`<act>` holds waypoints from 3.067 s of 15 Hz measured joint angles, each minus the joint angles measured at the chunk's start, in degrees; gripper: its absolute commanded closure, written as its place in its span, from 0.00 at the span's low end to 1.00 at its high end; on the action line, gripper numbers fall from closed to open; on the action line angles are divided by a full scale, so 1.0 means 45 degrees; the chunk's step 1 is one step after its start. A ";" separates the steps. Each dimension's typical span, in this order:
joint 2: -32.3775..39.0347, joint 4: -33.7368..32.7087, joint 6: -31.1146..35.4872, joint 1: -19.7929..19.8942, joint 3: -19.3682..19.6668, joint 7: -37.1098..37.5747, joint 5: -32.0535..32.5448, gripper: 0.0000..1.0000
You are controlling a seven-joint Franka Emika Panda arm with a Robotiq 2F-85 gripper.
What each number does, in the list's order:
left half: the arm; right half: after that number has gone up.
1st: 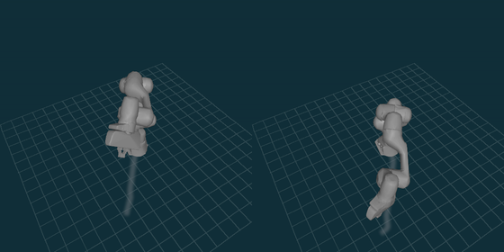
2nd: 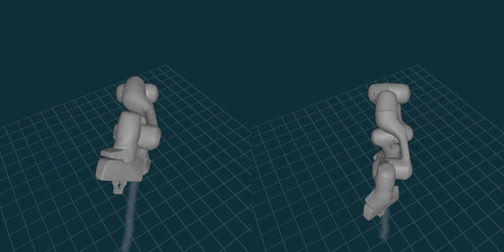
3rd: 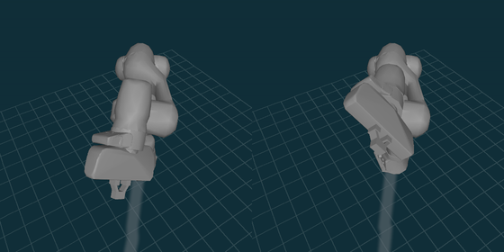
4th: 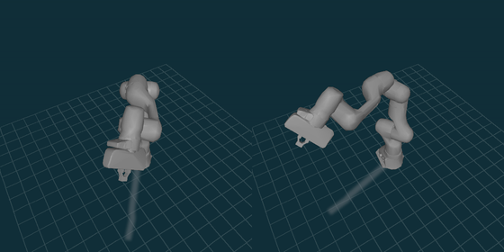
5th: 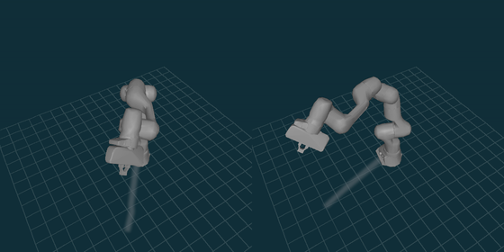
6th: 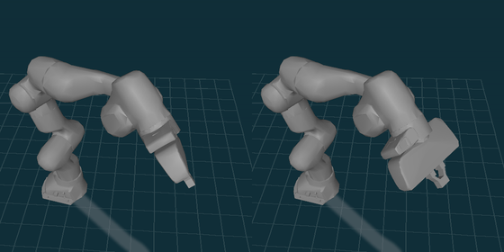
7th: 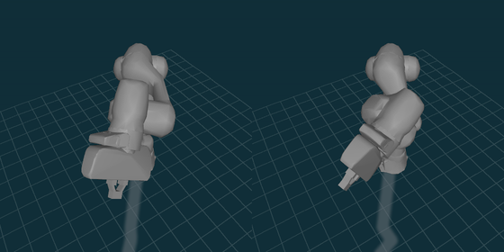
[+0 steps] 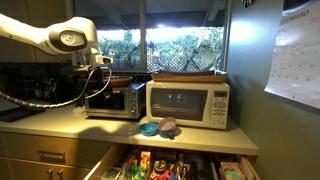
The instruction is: Move the blue bowl to the left
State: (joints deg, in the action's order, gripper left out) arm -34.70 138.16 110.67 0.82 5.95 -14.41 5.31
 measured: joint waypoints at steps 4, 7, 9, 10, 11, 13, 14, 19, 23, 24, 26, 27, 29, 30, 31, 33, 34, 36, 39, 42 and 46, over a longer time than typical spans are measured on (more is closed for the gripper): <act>0.2154 -0.0302 0.2366 -0.0423 -0.0587 0.0379 -0.0068 0.00; 0.4029 -0.0975 0.3906 -0.0501 -0.0886 0.0647 -0.0069 0.00; 0.5135 -0.1574 0.4469 -0.0504 -0.0901 0.0646 -0.0101 0.00; 0.5641 -0.1886 0.4683 -0.0488 -0.0887 0.0636 -0.0116 0.00; 0.6095 -0.2180 0.4860 -0.0462 -0.0866 0.0612 -0.0153 0.00; 0.6934 -0.2760 0.5127 -0.0365 -0.0834 0.0587 -0.0205 0.00; 0.7283 -0.3010 0.5219 -0.0301 -0.0823 0.0585 -0.0213 0.00; 0.8624 -0.3637 0.5932 0.0086 -0.0721 0.0587 -0.0134 0.00; 0.8969 -0.3797 0.6050 0.0183 -0.0688 0.0587 -0.0134 0.00; 0.8968 -0.3815 0.6050 0.0183 -0.0697 0.0587 -0.0134 0.00; 0.8998 -0.3818 0.6050 0.0183 -0.0710 0.0587 -0.0098 0.00; 0.9060 -0.3816 0.6050 0.0183 -0.0711 0.0587 -0.0023 0.00; 0.9271 -0.3816 0.6069 0.0183 -0.0705 0.0604 0.0210 0.00; 0.9413 -0.3815 0.6117 0.0183 -0.0699 0.0605 0.0308 0.00; 0.9553 -0.3815 0.6226 0.0187 -0.0691 0.0607 0.0437 0.00; 0.9799 -0.3816 0.6594 0.0206 -0.0673 0.0610 0.0630 0.00; 0.9893 -0.3816 0.6775 0.0210 -0.0661 0.0610 0.0681 0.03; 1.0054 -0.3817 0.7073 0.0218 -0.0651 0.0610 0.0708 0.15; 1.0269 -0.3843 0.7359 0.0232 -0.0621 0.0631 0.0843 0.36; 1.0492 -0.3904 0.7682 0.0241 -0.0493 0.0795 0.1266 0.37; 1.0670 -0.4010 0.7882 0.0244 -0.0325 0.1089 0.1764 0.45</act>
State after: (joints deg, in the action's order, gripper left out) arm 13.31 120.11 146.14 1.91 4.49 -9.51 13.25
